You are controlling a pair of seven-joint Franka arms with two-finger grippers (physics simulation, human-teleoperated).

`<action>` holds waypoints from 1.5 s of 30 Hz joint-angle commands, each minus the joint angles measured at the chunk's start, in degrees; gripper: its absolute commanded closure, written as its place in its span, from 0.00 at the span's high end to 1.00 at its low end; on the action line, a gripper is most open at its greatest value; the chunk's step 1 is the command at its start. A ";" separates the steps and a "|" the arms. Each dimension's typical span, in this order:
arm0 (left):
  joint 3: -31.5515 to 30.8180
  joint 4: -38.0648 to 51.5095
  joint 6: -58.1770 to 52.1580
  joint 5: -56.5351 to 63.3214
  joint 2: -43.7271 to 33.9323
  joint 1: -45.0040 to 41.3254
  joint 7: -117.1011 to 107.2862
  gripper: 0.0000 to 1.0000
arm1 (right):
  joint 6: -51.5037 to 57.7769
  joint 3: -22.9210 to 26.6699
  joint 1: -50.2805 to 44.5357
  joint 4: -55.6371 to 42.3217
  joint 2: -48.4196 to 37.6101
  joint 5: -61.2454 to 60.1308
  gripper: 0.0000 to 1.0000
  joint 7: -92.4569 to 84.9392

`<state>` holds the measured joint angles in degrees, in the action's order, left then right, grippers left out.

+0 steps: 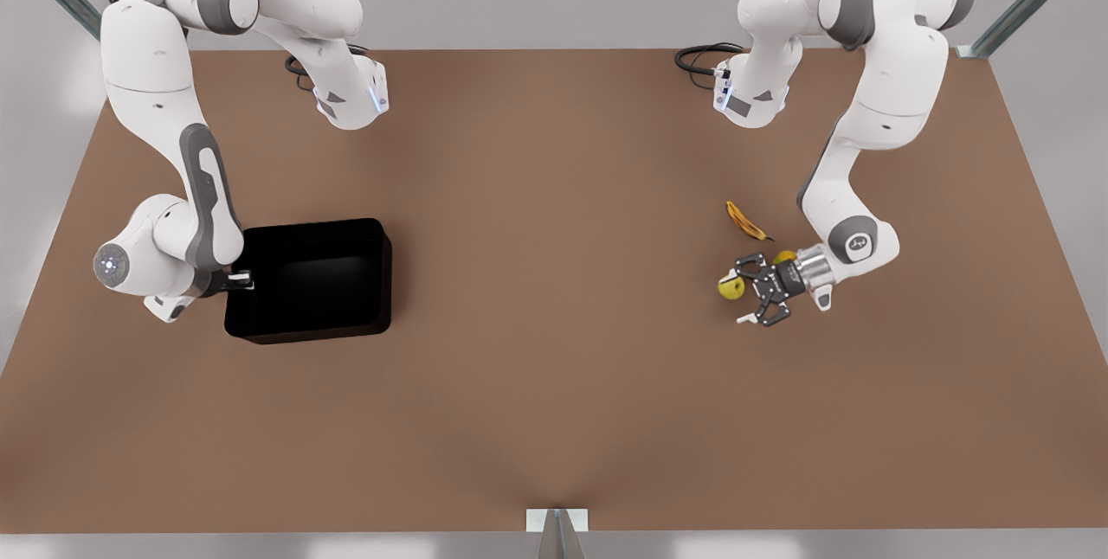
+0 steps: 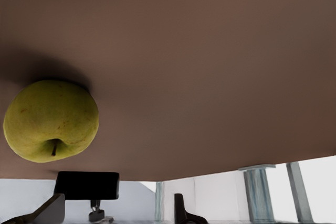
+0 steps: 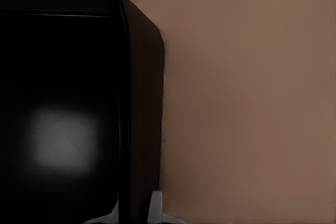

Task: Place the storage box in the middle with the right arm, and place the apple in the storage box with the left arm

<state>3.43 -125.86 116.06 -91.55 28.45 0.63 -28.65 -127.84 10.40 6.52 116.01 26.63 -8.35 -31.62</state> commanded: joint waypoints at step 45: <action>1.23 -2.99 1.98 -10.31 3.55 -0.81 7.91 0.25 | 53.22 -25.08 -1.44 -46.31 -8.35 18.81 1.00 29.42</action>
<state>4.68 -128.85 118.02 -97.96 31.29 -0.18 -21.21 -75.42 -14.53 7.29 71.63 15.43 9.87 -1.50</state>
